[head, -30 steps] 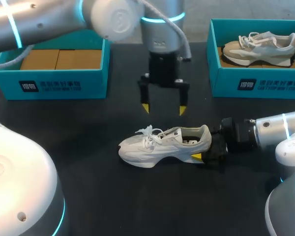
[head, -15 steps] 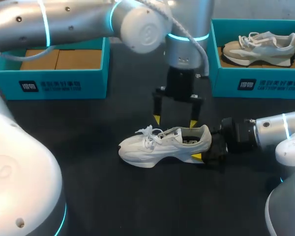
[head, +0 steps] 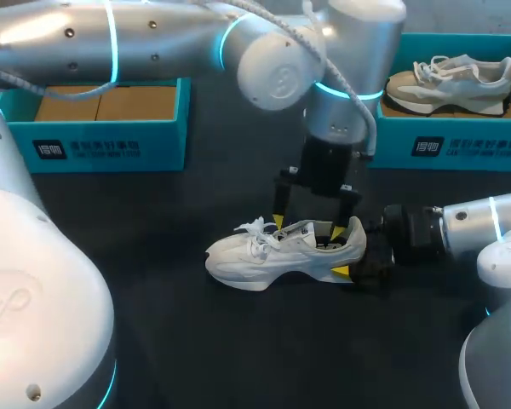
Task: Take the shoe out of the shoebox, open the shoe tongue, remove and reinsert the insole, then place the shoe into the shoebox
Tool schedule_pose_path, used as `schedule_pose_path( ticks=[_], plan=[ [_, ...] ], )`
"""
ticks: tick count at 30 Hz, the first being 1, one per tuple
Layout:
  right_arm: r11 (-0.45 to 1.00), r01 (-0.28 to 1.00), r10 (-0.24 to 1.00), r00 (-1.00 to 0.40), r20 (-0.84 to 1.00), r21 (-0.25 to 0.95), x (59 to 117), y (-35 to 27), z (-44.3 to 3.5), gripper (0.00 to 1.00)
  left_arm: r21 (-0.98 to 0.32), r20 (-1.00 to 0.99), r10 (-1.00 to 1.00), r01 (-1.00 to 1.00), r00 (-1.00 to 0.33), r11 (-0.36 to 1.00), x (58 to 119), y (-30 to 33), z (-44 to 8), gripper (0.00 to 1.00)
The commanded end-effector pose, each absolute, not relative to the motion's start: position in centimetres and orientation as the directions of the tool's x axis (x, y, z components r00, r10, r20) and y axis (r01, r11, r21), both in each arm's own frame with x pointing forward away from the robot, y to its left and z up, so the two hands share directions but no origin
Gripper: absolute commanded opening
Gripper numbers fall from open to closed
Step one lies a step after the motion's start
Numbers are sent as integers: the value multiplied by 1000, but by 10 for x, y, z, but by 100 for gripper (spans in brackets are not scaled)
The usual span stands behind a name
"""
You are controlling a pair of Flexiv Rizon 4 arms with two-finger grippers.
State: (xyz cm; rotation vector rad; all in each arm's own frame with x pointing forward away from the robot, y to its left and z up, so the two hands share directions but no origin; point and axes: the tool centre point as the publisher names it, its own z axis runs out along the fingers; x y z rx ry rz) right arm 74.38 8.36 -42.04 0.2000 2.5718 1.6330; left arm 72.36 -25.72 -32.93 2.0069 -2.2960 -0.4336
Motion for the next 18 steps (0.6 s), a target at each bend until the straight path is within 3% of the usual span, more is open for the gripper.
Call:
schedule_pose_path(
  ticks=[1,18],
  plan=[
    [424,63,159,-987,-5,903,743,84,-419,0,259,-159,-976,-960,-151,106,725,-261,-333,100],
    [424,63,159,-987,-5,903,743,84,-419,0,238,-225,-966,-969,-125,69,723,-245,-344,100]
  ],
)
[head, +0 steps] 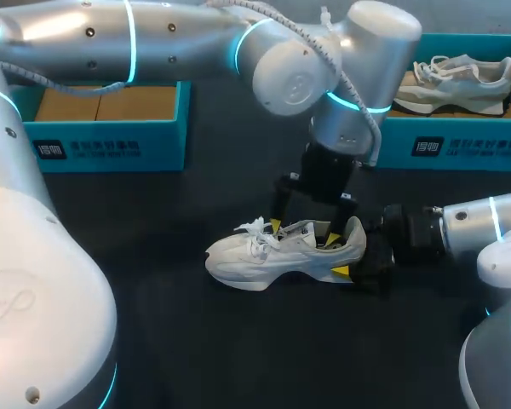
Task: Take the shoe out of the shoebox, open the shoe tongue, remove and reinsert the insole, then place the shoe into the shoebox
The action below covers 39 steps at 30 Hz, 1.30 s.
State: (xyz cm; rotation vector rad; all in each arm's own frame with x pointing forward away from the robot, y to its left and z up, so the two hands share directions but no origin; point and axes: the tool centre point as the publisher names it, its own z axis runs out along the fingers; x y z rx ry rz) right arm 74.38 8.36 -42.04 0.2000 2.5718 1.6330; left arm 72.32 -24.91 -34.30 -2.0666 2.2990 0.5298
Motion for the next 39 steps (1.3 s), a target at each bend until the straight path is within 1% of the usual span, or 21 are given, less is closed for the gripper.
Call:
schedule_pose_path(
  ticks=[1,16,34,35,38,39],
  plan=[
    [424,63,159,-987,-5,903,743,84,-419,0,235,-228,-966,-970,-120,65,724,-244,-344,100],
    [424,63,159,-987,-5,903,743,84,-419,0,236,-276,-956,-971,-100,34,725,-225,-345,100],
    [424,63,159,-987,-5,903,743,84,-419,0,233,-242,-967,-972,-84,26,718,-205,-332,100],
    [424,63,159,-987,-5,903,743,84,-419,0,234,-240,-967,-972,-86,29,717,-204,-332,99],
    [424,63,159,-987,-5,903,743,84,-419,0,234,-230,-969,-972,-86,31,716,-201,-330,84],
    [424,63,159,-987,-5,903,743,84,-419,0,232,-226,-971,-972,-84,30,716,-200,-330,80]
  ],
)
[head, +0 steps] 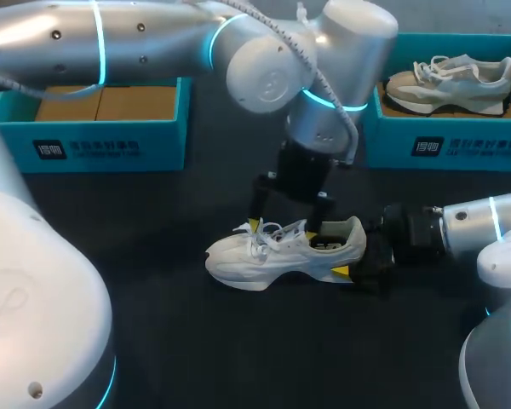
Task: Take the shoe out of the shoebox, open the shoe tongue, remove and reinsert the insole, then place the shoe into the shoebox
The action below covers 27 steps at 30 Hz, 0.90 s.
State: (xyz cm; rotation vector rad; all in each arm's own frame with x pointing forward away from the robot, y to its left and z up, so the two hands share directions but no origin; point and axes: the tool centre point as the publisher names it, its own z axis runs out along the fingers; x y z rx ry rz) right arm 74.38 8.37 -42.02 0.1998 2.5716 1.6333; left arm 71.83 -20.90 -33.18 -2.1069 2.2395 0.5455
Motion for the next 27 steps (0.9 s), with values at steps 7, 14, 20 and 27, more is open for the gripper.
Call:
schedule_pose_path(
  ticks=[7,14,20,27],
  plan=[
    [424,63,159,-987,-5,903,743,84,-419,0,215,-203,-977,-976,-65,20,716,-195,-326,49],
    [424,63,159,-987,-5,903,743,84,-419,0,210,-126,-990,-977,-59,31,716,-191,-323,29],
    [424,63,159,-987,-5,903,743,84,-419,0,201,-19,-998,-979,-52,47,716,-186,-327,0],
    [424,63,159,-987,-5,903,743,84,-419,0,169,121,-992,-984,-39,59,714,-174,-323,0]
  ],
)
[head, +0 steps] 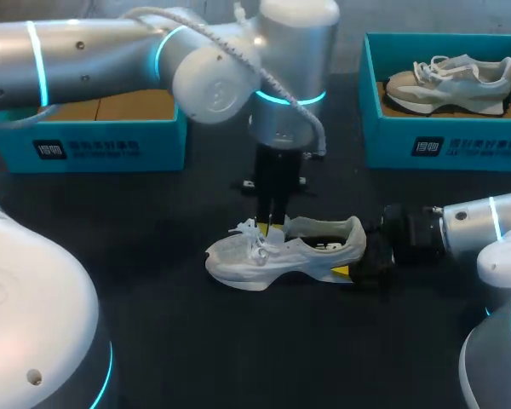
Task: Take the shoe out of the shoebox, open the shoe tongue, remove and reinsert the insole, then place the shoe into the shoebox
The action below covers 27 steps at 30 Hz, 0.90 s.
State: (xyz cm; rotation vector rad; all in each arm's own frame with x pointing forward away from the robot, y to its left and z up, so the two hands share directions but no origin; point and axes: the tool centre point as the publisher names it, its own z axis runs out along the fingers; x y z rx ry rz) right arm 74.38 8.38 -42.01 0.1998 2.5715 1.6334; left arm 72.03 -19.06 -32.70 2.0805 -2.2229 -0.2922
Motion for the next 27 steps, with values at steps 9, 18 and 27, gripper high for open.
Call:
schedule_pose_path(
  ticks=[9,18,27],
  plan=[
    [424,63,159,-987,-5,903,743,84,-419,0,174,272,-960,-985,63,-16,718,-154,-321,0],
    [424,63,159,-987,-5,903,743,84,-419,0,238,324,-931,-967,171,-95,719,-136,-332,0],
    [424,63,159,-987,-5,903,743,84,-419,0,281,312,-924,-951,221,-133,714,-126,-345,0]
  ],
)
